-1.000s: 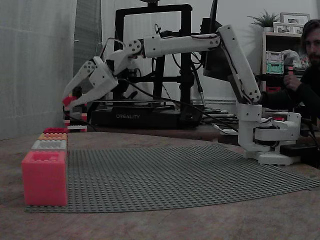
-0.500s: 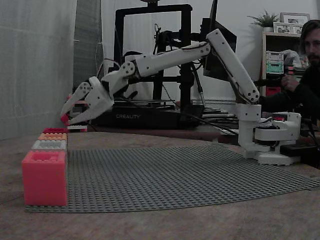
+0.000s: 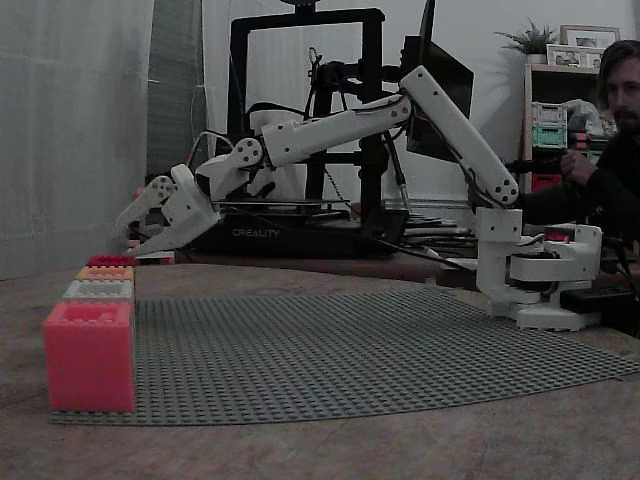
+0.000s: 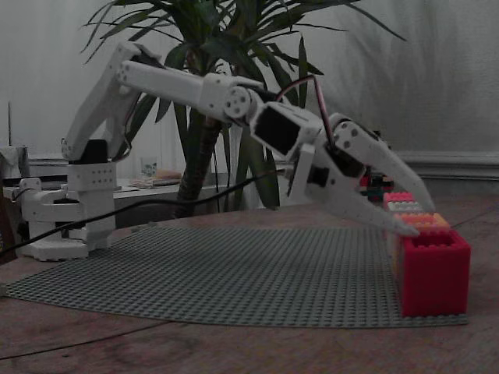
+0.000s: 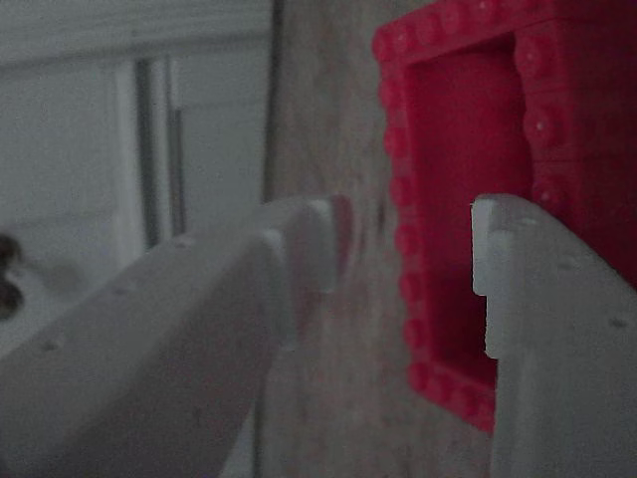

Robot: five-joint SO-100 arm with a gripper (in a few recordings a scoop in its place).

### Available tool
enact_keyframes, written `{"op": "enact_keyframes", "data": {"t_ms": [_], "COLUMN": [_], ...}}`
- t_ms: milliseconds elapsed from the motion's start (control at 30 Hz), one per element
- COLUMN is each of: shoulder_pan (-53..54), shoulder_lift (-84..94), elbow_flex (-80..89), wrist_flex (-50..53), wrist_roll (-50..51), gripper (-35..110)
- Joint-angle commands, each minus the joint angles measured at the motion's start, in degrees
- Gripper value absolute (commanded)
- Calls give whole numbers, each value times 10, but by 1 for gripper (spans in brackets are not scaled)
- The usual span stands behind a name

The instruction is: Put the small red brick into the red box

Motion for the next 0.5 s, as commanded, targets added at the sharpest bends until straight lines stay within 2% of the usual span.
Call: {"op": "enact_keyframes", "data": {"t_ms": [0,133,267,467], "shoulder_pan": [2,-2,-9,-48], "shoulder_lift": [24,27,83,256], "elbow_flex": [-43,-51,-54,16], "wrist_flex": [-5,3,42,140], "wrist_roll": [-4,-2,11,-4], "gripper": [15,13,0,0]}}
